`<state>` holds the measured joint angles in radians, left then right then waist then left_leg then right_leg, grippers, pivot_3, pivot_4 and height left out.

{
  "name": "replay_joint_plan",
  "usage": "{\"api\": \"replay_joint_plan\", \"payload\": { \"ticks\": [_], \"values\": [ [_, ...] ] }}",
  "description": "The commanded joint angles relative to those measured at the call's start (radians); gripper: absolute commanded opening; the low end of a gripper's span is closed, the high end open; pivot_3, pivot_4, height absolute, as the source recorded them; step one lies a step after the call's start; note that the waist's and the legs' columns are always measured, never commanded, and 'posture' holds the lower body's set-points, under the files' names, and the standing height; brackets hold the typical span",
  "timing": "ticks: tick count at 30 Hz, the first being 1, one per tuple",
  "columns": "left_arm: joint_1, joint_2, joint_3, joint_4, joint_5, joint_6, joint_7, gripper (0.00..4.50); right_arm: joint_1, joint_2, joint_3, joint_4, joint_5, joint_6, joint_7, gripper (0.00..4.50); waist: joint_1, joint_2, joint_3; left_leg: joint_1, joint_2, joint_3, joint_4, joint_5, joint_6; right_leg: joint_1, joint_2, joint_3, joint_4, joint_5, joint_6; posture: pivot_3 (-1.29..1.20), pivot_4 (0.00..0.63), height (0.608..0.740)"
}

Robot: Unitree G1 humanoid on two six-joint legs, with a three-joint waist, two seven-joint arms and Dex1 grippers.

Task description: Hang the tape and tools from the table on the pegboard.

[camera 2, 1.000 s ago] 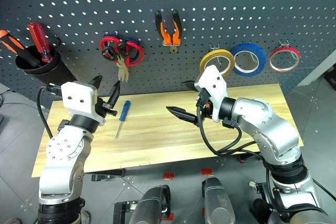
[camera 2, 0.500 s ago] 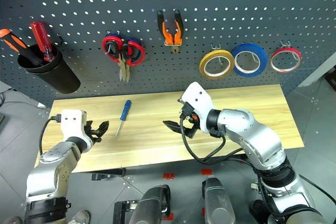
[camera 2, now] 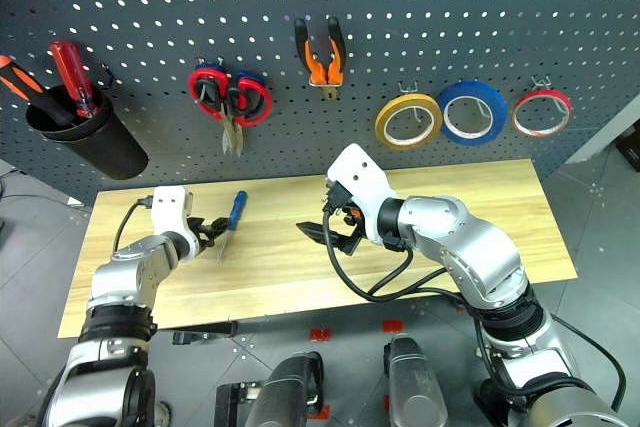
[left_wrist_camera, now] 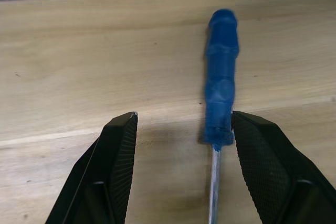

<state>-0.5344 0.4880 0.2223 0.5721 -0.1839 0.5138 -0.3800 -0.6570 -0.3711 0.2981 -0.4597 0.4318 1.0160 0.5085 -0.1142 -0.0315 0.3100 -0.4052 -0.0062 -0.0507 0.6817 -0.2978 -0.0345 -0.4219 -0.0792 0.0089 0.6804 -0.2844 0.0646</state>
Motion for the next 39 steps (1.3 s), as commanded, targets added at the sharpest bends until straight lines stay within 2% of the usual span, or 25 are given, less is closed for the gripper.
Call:
{"api": "replay_joint_plan", "payload": {
  "ticks": [1, 6, 9, 15, 18, 20, 26, 30, 35, 39],
  "values": [
    [-0.052, 0.002, -0.020, 0.106, 0.017, -0.055, -0.027, 2.96, -0.022, 0.007, -0.001, -0.055, 0.005, 0.014, -0.005, 4.50, -0.001, 0.000, 0.001, 0.000, 0.000, 0.000, 0.000, 0.000, 0.000, 0.000, 0.000, 0.000, 0.000, 0.000, 0.000, -0.22, 0.365, 0.740],
    [-0.115, 0.004, -0.063, 0.225, 0.046, -0.078, -0.062, 2.96, -0.028, 0.008, -0.013, -0.076, 0.021, 0.051, -0.010, 4.50, -0.007, 0.000, 0.003, 0.000, 0.000, 0.000, 0.000, 0.000, 0.000, 0.000, 0.000, 0.000, 0.000, 0.000, 0.000, -0.24, 0.369, 0.740],
    [-0.129, 0.016, -0.100, 0.263, 0.078, -0.078, -0.084, 2.40, -0.031, 0.004, -0.021, -0.082, 0.035, 0.073, -0.004, 4.50, -0.009, 0.000, 0.003, 0.000, 0.000, 0.000, 0.000, 0.000, 0.000, 0.000, 0.000, 0.000, 0.000, 0.000, 0.000, -0.25, 0.365, 0.740],
    [-0.104, 0.036, -0.144, 0.248, 0.112, -0.096, -0.132, 0.54, -0.030, -0.028, -0.015, -0.088, 0.048, 0.077, 0.027, 4.50, -0.019, 0.000, 0.003, 0.000, 0.000, 0.000, -0.001, 0.000, 0.000, 0.000, 0.000, 0.000, 0.000, 0.000, 0.000, -0.24, 0.351, 0.740],
    [-0.057, 0.051, -0.130, 0.162, 0.095, -0.086, -0.153, 0.51, -0.026, -0.048, -0.018, -0.096, 0.047, 0.059, 0.046, 4.50, -0.026, 0.001, 0.003, 0.000, 0.000, 0.000, -0.001, 0.000, 0.000, 0.000, 0.000, 0.000, 0.000, 0.000, 0.000, -0.24, 0.338, 0.740],
    [0.013, 0.064, -0.110, 0.042, 0.070, -0.078, -0.176, 0.51, -0.019, -0.063, -0.033, -0.111, 0.055, 0.041, 0.064, 4.50, -0.028, 0.001, 0.003, 0.000, 0.000, 0.000, -0.001, 0.000, 0.000, 0.000, 0.000, 0.001, -0.001, 0.000, 0.000, -0.25, 0.327, 0.740],
    [0.283, 0.067, 0.059, -0.470, -0.085, -0.106, -0.204, 0.51, 0.024, -0.103, -0.085, -0.165, 0.067, -0.089, 0.131, 4.50, -0.031, 0.000, 0.002, -0.002, 0.001, 0.000, -0.002, 0.001, -0.002, -0.002, -0.005, 0.001, -0.002, 0.000, 0.000, -0.25, 0.292, 0.740],
    [0.410, 0.061, 0.172, -0.777, -0.201, -0.073, -0.197, 0.51, 0.041, -0.116, -0.117, -0.184, 0.078, -0.176, 0.172, 4.50, -0.025, 0.000, 0.001, -0.002, 0.000, 0.000, -0.002, 0.001, -0.002, -0.002, -0.007, 0.001, -0.002, 0.000, 0.000, -0.23, 0.275, 0.740],
    [0.410, 0.101, 0.299, -0.963, -0.330, -0.008, -0.177, 0.51, -0.015, -0.067, -0.170, -0.120, 0.141, -0.218, 0.201, 4.50, -0.017, -0.002, -0.002, -0.002, -0.001, 0.000, -0.001, 0.001, -0.002, -0.001, -0.008, -0.001, -0.001, 0.000, 0.000, -0.18, 0.243, 0.740],
    [0.341, 0.153, 0.382, -0.984, -0.406, 0.026, -0.139, 0.51, -0.047, -0.055, -0.183, -0.071, 0.150, -0.251, 0.221, 4.50, -0.015, -0.003, -0.004, -0.002, -0.001, 0.000, -0.001, 0.001, -0.002, -0.001, -0.005, -0.002, -0.001, 0.000, 0.000, -0.15, 0.225, 0.740]
  ]
}}
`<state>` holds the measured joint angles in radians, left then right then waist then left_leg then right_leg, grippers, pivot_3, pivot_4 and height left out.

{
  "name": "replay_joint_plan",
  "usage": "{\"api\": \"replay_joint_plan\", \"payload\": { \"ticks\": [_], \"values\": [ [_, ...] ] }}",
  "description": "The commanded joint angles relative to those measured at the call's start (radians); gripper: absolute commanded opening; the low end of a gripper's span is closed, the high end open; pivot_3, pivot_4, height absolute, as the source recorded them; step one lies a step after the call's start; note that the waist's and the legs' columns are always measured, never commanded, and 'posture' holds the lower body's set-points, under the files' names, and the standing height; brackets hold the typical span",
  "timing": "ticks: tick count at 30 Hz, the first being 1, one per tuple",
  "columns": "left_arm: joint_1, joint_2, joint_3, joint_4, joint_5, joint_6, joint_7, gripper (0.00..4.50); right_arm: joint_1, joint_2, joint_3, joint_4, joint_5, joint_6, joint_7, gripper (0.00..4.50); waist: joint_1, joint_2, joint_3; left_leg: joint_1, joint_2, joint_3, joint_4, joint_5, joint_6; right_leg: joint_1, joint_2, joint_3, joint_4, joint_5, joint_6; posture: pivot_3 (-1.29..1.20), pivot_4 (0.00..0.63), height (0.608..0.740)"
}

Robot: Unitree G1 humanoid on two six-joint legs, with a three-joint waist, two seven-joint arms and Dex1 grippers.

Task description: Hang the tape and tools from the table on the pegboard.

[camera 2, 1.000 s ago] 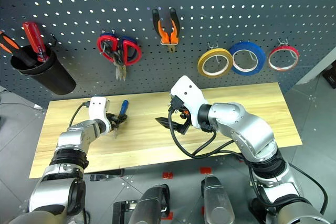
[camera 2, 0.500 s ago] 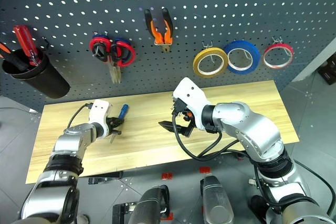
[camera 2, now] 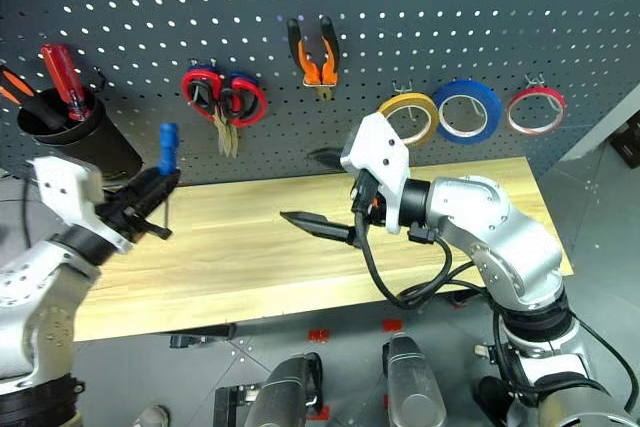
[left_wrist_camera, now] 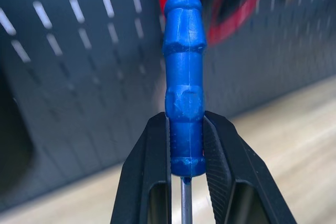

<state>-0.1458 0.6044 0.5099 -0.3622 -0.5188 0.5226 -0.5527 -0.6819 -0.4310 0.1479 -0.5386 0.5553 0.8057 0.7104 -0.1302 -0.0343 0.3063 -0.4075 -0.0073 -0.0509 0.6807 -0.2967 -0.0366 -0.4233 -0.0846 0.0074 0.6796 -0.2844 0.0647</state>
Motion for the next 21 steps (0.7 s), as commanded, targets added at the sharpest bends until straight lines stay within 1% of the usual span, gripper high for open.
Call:
{"api": "replay_joint_plan", "payload": {
  "ticks": [1, 5, 7, 9, 13, 21],
  "values": [
    [-0.087, 0.042, 0.130, -0.041, -0.110, 0.032, 0.062, 0.51, -0.028, 0.007, -0.034, 0.017, 0.025, -0.048, 0.023, 4.50, 0.002, -0.001, -0.001, 0.000, 0.000, 0.000, 0.000, 0.000, 0.000, 0.000, 0.001, 0.000, 0.000, 0.000, 0.000, -0.14, 0.223, 0.740],
    [-0.233, 0.103, 0.228, 0.017, -0.210, 0.060, 0.125, 0.51, -0.067, 0.030, -0.046, 0.068, 0.021, -0.077, 0.006, 4.50, 0.011, -0.005, -0.005, 0.000, 0.000, 0.000, 0.001, 0.000, 0.000, 0.000, 0.002, 0.000, 0.000, 0.000, 0.000, -0.13, 0.207, 0.740],
    [-0.326, 0.133, 0.222, 0.075, -0.221, 0.049, 0.142, 0.51, -0.096, 0.055, -0.050, 0.098, 0.016, -0.091, -0.014, 4.50, 0.013, -0.005, -0.006, 0.000, 0.000, 0.000, 0.001, 0.000, -0.001, -0.001, 0.002, 0.000, 0.000, 0.000, 0.000, -0.13, 0.203, 0.740],
    [-0.376, 0.146, 0.205, 0.117, -0.215, 0.033, 0.145, 0.51, -0.111, 0.068, -0.049, 0.117, 0.010, -0.100, -0.022, 4.50, 0.016, -0.005, -0.008, 0.000, 0.000, 0.000, 0.001, 0.001, -0.001, -0.001, 0.003, -0.001, 0.001, 0.000, 0.000, -0.13, 0.199, 0.740],
    [-0.433, 0.155, 0.158, 0.218, -0.154, -0.052, 0.116, 0.51, -0.127, 0.080, -0.043, 0.138, 0.000, -0.114, -0.032, 4.50, 0.016, -0.006, -0.014, 0.000, 0.000, 0.001, 0.001, 0.001, -0.001, 0.000, 0.002, -0.001, 0.000, 0.000, 0.000, -0.14, 0.198, 0.740],
    [-0.438, 0.115, 0.087, 0.392, -0.049, -0.239, 0.085, 0.51, -0.129, 0.096, -0.027, 0.135, -0.005, -0.120, -0.042, 4.50, 0.014, -0.006, -0.014, 0.000, 0.000, 0.001, 0.001, 0.001, -0.002, -0.001, 0.002, -0.001, 0.000, 0.000, 0.000, -0.16, 0.197, 0.740]
  ]
}}
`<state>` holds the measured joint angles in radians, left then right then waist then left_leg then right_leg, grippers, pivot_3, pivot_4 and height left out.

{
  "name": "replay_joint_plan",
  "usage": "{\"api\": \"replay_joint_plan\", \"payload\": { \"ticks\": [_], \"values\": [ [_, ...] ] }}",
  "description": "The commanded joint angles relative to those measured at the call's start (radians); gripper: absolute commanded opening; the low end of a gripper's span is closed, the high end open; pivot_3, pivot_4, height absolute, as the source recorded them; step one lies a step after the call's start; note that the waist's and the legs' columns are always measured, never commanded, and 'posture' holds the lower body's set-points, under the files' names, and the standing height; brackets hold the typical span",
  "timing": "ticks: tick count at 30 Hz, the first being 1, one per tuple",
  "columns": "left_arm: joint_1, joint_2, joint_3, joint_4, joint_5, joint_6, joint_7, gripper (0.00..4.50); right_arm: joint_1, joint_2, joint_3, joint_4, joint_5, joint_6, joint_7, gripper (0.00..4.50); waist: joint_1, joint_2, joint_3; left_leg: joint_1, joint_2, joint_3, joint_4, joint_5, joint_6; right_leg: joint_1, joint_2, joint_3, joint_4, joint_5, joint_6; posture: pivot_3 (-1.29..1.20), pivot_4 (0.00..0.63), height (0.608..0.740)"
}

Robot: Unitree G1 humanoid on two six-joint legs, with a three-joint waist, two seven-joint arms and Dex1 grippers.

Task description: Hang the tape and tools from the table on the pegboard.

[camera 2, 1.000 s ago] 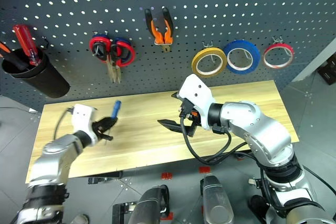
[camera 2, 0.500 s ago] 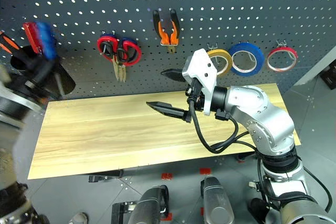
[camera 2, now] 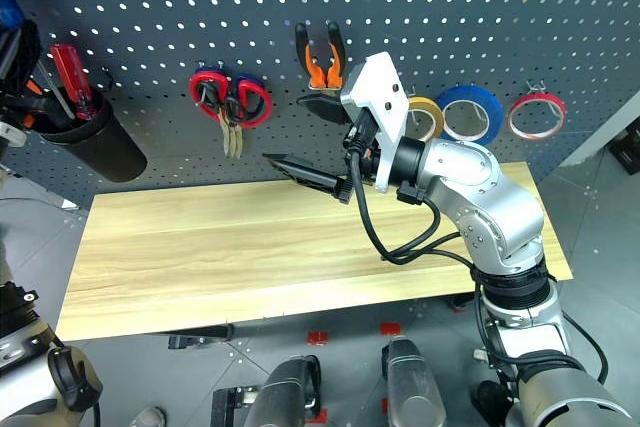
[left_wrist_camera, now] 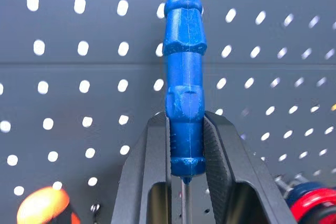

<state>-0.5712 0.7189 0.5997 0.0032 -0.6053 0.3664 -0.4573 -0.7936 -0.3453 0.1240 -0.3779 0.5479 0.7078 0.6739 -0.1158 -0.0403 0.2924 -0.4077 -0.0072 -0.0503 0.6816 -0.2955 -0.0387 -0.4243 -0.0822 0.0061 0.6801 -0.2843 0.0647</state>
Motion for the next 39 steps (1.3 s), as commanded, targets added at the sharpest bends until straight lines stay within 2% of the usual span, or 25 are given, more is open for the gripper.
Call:
{"api": "replay_joint_plan", "payload": {
  "ticks": [1, 4, 6, 16, 22, 27, 30, 35, 39],
  "values": [
    [-0.011, -0.002, -0.007, 0.037, 0.042, -0.096, -0.012, 0.51, -0.018, 0.012, -0.001, -0.027, 0.002, -0.022, -0.005, 4.50, -0.001, 0.000, 0.000, 0.000, 0.000, 0.000, 0.000, 0.000, 0.000, 0.000, 0.000, 0.000, 0.000, 0.000, 0.000, -0.16, 0.197, 0.740],
    [0.001, -0.012, -0.002, 0.038, 0.052, -0.110, 0.011, 0.51, -0.016, 0.013, -0.003, -0.032, 0.005, -0.015, -0.003, 4.50, -0.005, 0.000, 0.000, 0.000, 0.000, 0.000, 0.000, 0.000, 0.000, 0.000, 0.000, 0.000, 0.000, 0.000, 0.000, -0.17, 0.200, 0.740],
    [0.025, -0.012, 0.020, 0.017, 0.039, -0.114, 0.009, 1.26, -0.014, 0.010, -0.003, -0.034, 0.006, -0.010, -0.001, 4.50, -0.010, 0.000, -0.001, 0.000, 0.000, 0.000, 0.000, 0.000, 0.000, 0.000, 0.000, 0.000, 0.000, 0.000, 0.000, -0.17, 0.201, 0.740],
    [0.083, -0.005, 0.043, -0.048, 0.036, -0.128, 0.042, 4.20, -0.003, 0.003, 0.002, -0.029, 0.004, -0.014, 0.011, 4.50, -0.025, 0.000, -0.012, 0.000, 0.000, 0.000, 0.000, 0.000, 0.000, 0.000, 0.000, -0.001, 0.001, 0.000, 0.000, -0.15, 0.196, 0.740],
    [0.150, -0.038, -0.055, -0.177, 0.060, -0.084, 0.068, 4.20, 0.023, -0.004, -0.002, -0.028, -0.005, -0.027, 0.010, 4.50, -0.024, 0.000, -0.020, 0.000, 0.000, -0.001, 0.000, 0.000, 0.000, 0.000, -0.001, -0.001, 0.001, 0.000, 0.000, -0.14, 0.183, 0.740],
    [0.310, -0.118, -0.135, -0.332, 0.052, -0.019, 0.085, 4.20, 0.075, -0.012, -0.015, -0.051, -0.010, -0.040, -0.001, 4.50, -0.027, 0.000, -0.045, 0.000, -0.001, 0.000, -0.001, 0.000, 0.000, 0.000, -0.001, 0.001, 0.001, 0.000, 0.000, -0.14, 0.157, 0.740],
    [0.410, -0.130, -0.198, -0.388, 0.091, -0.005, 0.065, 4.20, 0.106, -0.015, -0.017, -0.062, -0.021, -0.056, -0.015, 4.50, -0.028, 0.001, -0.059, 0.000, 0.000, 0.000, -0.002, 0.000, 0.000, 0.000, 0.000, 0.001, 0.001, 0.000, 0.000, -0.13, 0.144, 0.740],
    [0.544, -0.231, -0.234, -0.390, 0.162, 0.005, 0.173, 4.20, 0.187, -0.031, -0.005, -0.050, -0.080, -0.101, -0.044, 4.50, -0.024, 0.004, -0.093, 0.000, -0.001, 0.000, -0.002, 0.000, 0.001, 0.001, 0.000, 0.002, 0.000, 0.000, 0.000, -0.12, 0.132, 0.740],
    [0.590, -0.306, -0.223, -0.373, 0.260, 0.053, 0.330, 4.20, 0.296, -0.034, -0.005, 0.002, -0.147, -0.160, -0.081, 4.50, -0.012, 0.000, -0.103, 0.003, -0.002, 0.000, -0.002, -0.002, 0.003, 0.004, 0.000, 0.004, -0.001, 0.000, 0.000, -0.11, 0.125, 0.740]
  ]
}}
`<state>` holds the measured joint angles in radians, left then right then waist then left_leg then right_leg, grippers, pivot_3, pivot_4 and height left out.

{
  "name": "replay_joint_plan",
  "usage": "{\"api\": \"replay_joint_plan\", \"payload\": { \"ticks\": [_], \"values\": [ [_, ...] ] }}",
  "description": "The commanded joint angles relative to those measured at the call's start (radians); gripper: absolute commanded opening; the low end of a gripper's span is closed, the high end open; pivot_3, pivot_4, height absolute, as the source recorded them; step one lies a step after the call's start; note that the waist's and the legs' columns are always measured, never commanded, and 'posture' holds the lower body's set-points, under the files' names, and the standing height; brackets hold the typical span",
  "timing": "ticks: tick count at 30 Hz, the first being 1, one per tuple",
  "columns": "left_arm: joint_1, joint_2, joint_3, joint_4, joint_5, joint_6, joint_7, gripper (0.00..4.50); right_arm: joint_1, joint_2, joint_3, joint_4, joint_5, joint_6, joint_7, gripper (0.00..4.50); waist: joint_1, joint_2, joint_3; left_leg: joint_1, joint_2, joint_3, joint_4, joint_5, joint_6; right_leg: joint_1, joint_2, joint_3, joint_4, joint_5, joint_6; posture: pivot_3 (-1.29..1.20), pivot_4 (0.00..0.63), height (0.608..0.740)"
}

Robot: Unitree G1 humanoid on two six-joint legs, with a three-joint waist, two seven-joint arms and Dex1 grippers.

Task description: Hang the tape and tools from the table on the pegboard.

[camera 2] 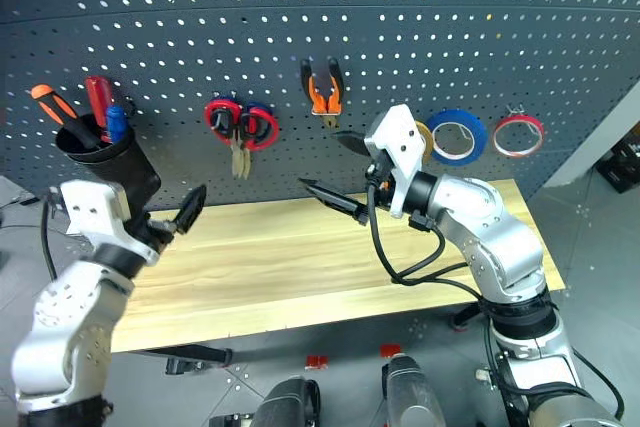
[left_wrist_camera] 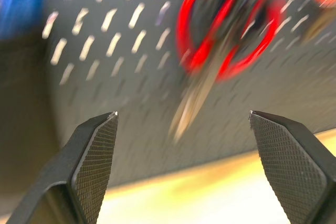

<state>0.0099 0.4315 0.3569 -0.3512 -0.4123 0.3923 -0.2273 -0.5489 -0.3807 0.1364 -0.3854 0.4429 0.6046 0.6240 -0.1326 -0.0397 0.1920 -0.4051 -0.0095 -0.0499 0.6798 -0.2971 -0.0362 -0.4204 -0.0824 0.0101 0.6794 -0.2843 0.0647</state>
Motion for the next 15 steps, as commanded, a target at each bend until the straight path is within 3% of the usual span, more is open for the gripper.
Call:
{"api": "replay_joint_plan", "payload": {
  "ticks": [1, 15],
  "values": [
    [0.016, -0.034, 0.023, -0.019, 0.083, 0.040, 0.131, 4.20, 0.083, 0.003, -0.015, 0.024, -0.065, -0.083, -0.042, 4.50, 0.009, -0.001, -0.007, 0.000, 0.000, 0.000, 0.000, 0.000, 0.000, 0.000, 0.000, 0.000, 0.000, 0.000, 0.000, -0.11, 0.120, 0.740],
    [0.132, -0.162, 0.018, 0.086, 0.085, -0.089, 0.081, 4.20, 0.434, 0.058, -0.083, 0.384, -0.316, -0.500, -0.239, 4.50, 0.047, 0.005, -0.072, 0.006, -0.002, 0.005, -0.002, -0.001, 0.001, 0.003, -0.001, 0.006, -0.001, 0.000, 0.000, -0.09, 0.080, 0.740]
  ]
}}
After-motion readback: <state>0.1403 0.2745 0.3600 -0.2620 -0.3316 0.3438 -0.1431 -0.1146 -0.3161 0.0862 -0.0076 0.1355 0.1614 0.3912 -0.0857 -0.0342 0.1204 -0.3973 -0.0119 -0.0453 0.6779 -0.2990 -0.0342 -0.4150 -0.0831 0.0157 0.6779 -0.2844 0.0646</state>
